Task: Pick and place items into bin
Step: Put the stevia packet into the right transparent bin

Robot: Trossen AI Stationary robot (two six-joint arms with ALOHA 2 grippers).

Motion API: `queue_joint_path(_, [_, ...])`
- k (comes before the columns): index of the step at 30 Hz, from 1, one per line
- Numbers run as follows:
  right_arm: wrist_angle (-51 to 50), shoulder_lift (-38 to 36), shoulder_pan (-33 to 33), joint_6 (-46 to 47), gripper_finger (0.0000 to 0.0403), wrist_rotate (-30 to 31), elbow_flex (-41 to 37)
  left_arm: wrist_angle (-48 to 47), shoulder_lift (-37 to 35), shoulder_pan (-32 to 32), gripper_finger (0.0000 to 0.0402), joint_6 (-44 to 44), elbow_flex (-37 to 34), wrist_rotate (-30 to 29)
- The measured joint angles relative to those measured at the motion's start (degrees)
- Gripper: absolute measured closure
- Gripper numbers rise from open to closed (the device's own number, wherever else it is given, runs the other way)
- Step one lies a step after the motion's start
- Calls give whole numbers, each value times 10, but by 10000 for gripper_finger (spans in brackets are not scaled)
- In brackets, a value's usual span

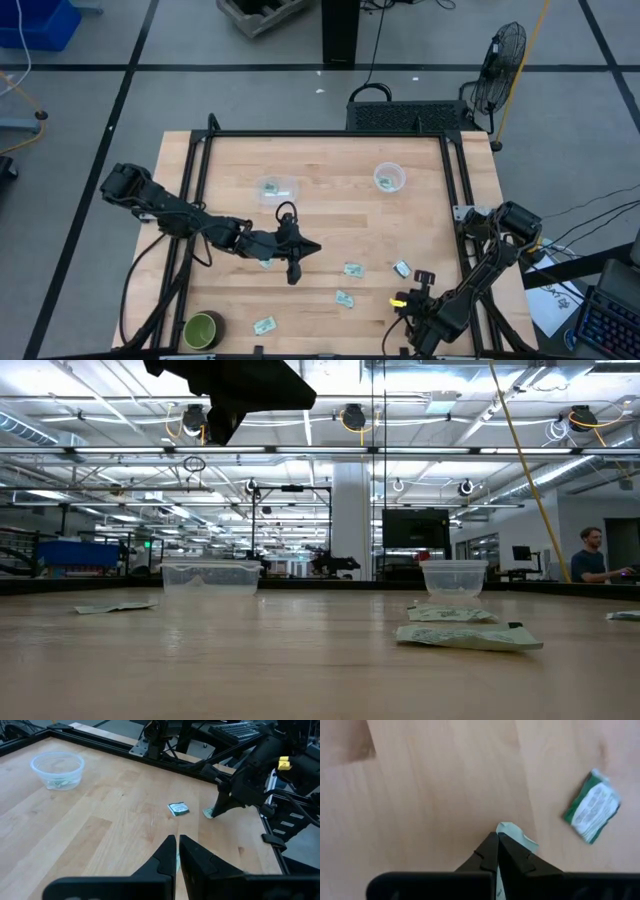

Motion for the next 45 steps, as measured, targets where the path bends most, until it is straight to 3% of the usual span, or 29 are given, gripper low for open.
queue_joint_path(5, [-23,0,-7,-14,402,38,16,0,0,0,376,1,0,0])
queue_joint_path(13, [-54,-27,-44,-44,402,156,26,0,0,0,376,3,0,0])
queue_joint_path(20, [-128,-81,-111,-76,402,258,25,-1,0,0,376,3,0,0])
queue_joint_path(25, [-113,-145,-185,-137,402,297,-10,-1,0,0,376,3,0,1])
queue_joint_path(31, [-27,-236,-304,-254,403,288,-82,-3,0,0,376,16,0,1])
queue_joint_path(40, [256,-345,-534,-491,403,141,-215,-3,0,0,376,17,0,1])
queue_joint_path(45, [315,-350,-641,-541,403,99,-246,-3,0,0,376,17,0,1])
